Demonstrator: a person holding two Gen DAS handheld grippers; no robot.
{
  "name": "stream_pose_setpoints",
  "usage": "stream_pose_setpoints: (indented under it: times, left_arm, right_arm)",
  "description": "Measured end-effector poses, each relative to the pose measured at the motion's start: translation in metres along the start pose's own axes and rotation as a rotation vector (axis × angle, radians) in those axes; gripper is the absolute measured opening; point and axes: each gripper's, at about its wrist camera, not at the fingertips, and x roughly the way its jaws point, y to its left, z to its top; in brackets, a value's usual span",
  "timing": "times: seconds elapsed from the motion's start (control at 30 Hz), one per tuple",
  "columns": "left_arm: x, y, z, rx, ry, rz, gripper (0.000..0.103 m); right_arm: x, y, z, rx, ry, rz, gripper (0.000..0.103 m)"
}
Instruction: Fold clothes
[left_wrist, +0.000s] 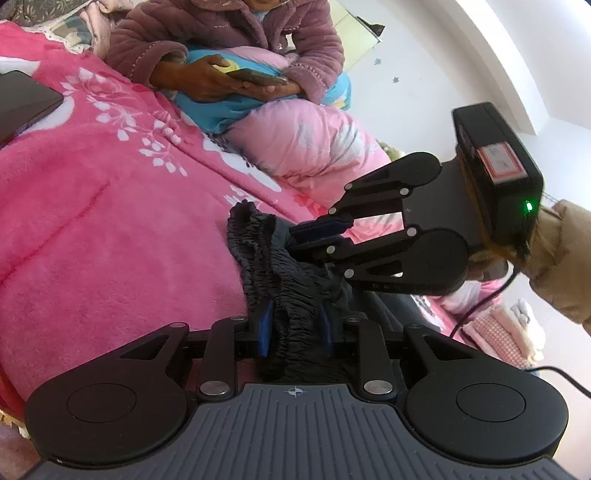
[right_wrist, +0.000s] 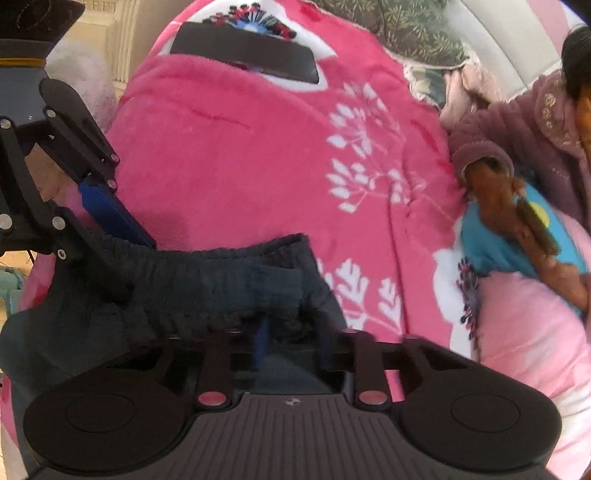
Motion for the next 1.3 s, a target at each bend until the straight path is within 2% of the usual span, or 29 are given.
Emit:
stream_pose_setpoints:
  times: [0.17,0.33,0.6,0.73,0.83,0.9,0.97,1.07,1.13,1.3]
  left_arm:
    - [-0.003,-0.001,0.0,-0.001,-0.015,-0.014,0.024]
    - [-0.006,-0.003,0.0,0.009,-0.044,-0.017,0.023]
    - [-0.003,0.001,0.0,-0.008,-0.028,0.031,0.023]
    - [-0.001,0.003,0.0,-0.017,-0.022,0.052,0.024]
    - [-0.003,0.003,0.0,-0.017,-0.03,0.062,0.026]
    - [-0.008,0.002,-0.001,-0.016,-0.065,0.089,0.027]
    - [-0.018,0.001,-0.002,-0.015,-0.127,0.127,0.029]
    - [-0.032,-0.005,0.002,-0.013,-0.206,0.157,0.029]
    - [-0.032,-0.017,0.008,0.028,-0.22,0.162,0.029]
    - [0.0,-0.056,0.039,0.151,-0.175,0.14,0.03]
  right_arm:
    - [-0.016,0.016,0.001,-0.026,-0.035,-0.124,0.005]
    - [-0.033,0.021,0.009,-0.038,-0.086,-0.237,0.005]
    - [0.005,0.033,0.009,-0.11,-0.069,-0.309,0.005]
    - [0.022,0.043,0.004,-0.079,-0.109,-0.344,0.005]
    - [0.009,0.034,0.0,0.042,-0.146,-0.357,0.012]
    - [-0.014,0.025,-0.006,0.15,-0.185,-0.366,0.029]
    - [-0.041,0.019,-0.018,0.262,-0.227,-0.398,0.041]
    - [-0.088,0.013,-0.051,0.456,-0.274,-0.438,0.041]
    - [-0.116,0.012,-0.075,0.579,-0.292,-0.467,0.041]
    - [-0.154,0.028,-0.144,0.83,-0.244,-0.519,0.041]
